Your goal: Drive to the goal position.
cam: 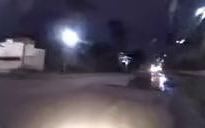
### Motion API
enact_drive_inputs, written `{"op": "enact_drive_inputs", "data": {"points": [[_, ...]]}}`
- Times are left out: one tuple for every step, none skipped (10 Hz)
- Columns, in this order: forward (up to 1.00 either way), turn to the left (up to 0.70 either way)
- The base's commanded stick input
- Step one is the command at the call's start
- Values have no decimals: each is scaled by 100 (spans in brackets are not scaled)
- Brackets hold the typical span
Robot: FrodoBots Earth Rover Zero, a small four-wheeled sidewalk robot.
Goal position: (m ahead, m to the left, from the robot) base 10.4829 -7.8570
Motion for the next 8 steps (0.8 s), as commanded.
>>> {"op": "enact_drive_inputs", "data": {"points": [[70, -35], [70, -35], [70, -35], [70, -35], [70, -35], [70, -35], [70, -35], [70, -35]]}}
